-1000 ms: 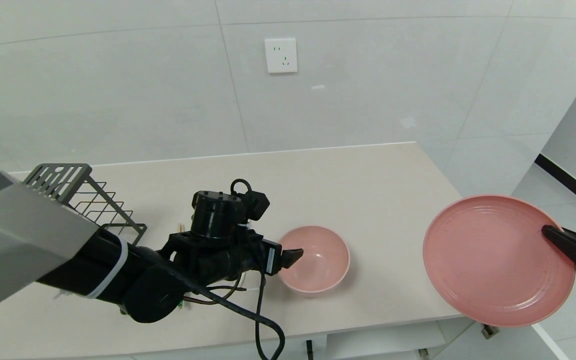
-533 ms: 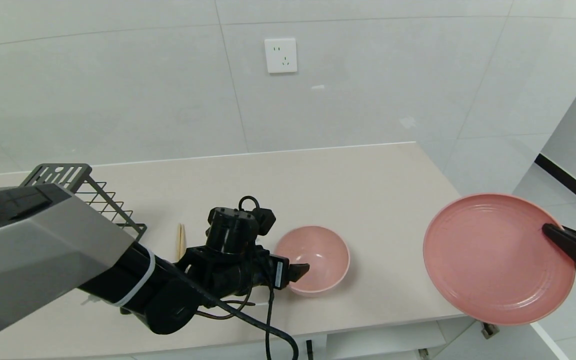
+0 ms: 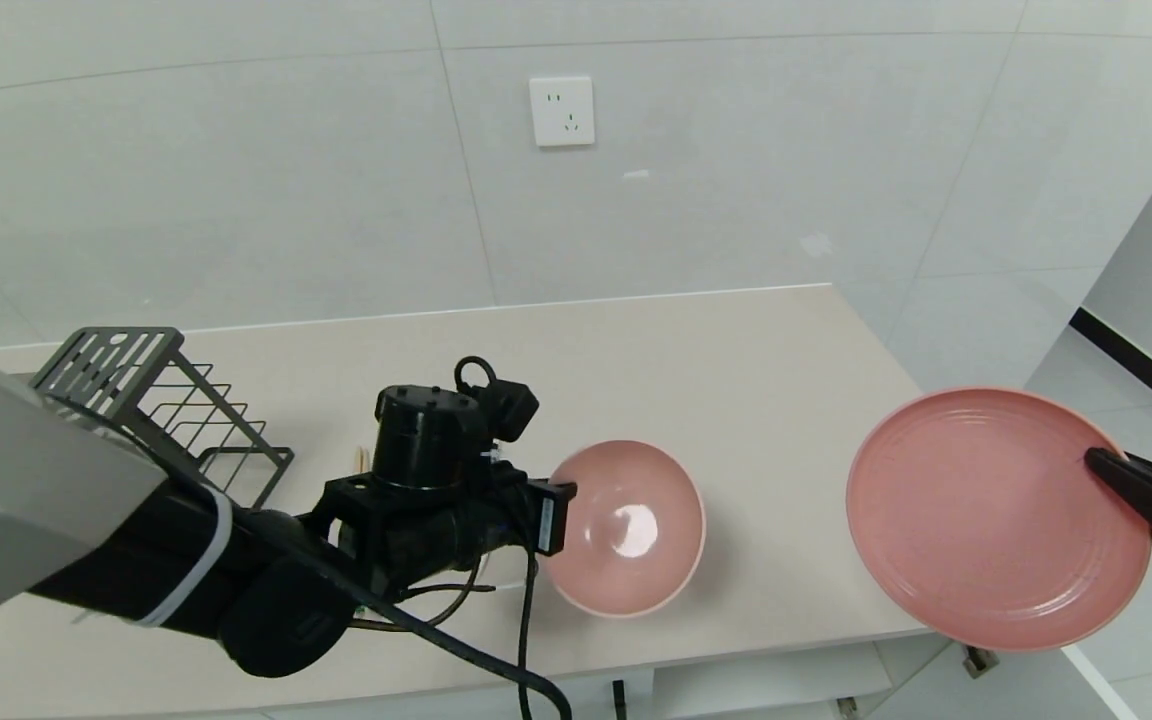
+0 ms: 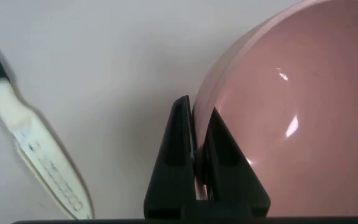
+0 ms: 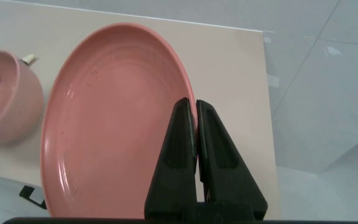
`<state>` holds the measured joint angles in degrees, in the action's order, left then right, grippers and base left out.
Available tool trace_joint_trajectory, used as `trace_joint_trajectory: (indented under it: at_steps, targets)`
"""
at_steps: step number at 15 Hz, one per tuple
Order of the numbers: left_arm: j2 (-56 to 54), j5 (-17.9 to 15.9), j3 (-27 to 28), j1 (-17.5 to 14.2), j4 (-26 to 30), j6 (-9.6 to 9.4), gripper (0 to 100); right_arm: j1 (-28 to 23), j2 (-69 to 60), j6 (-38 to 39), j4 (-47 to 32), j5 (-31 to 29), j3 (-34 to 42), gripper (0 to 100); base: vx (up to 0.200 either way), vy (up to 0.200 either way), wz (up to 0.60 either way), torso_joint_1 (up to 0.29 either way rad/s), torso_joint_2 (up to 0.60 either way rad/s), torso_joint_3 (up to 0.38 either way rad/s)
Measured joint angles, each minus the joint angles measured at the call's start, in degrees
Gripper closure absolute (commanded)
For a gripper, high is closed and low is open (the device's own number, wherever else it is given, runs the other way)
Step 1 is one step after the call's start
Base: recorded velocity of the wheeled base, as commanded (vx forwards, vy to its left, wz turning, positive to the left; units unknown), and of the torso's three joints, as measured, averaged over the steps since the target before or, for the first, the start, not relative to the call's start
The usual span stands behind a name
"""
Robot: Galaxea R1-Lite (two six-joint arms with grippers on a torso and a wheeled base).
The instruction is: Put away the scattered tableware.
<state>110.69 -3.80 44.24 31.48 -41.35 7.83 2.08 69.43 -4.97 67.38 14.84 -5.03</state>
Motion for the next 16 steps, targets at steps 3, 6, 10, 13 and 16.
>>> trace_joint_trajectory:
  at_steps: [3,6,10,13,16]
  targets:
    - [-4.94,0.26,-1.88,-0.13,-7.2,-4.77,100,0.0,-1.23,0.35,0.0,0.05,1.05,100,0.0,0.0,0.0,0.0,0.0,0.0]
    - [-11.65,-0.11,-6.78,-0.13,-9.47,-3.4,100,0.09,-2.21,0.84,0.34,0.07,2.15,100,0.0,0.0,0.0,0.0,0.0,0.0]
    - [-23.65,-0.22,-15.64,-0.77,-12.57,-2.79,100,0.74,-1.43,0.18,0.89,-0.69,2.23,100,0.0,0.0,0.0,0.0,0.0,0.0]
    - [-31.11,-0.6,-21.92,-2.21,-14.75,-6.06,100,3.73,0.78,0.18,2.08,-0.77,2.1,100,0.0,0.0,0.0,0.0,0.0,0.0]
    - [-33.74,-2.86,-24.92,-2.67,-15.27,-2.68,100,8.98,5.19,0.44,12.82,-0.77,2.04,100,0.0,0.0,0.0,0.0,0.0,0.0]
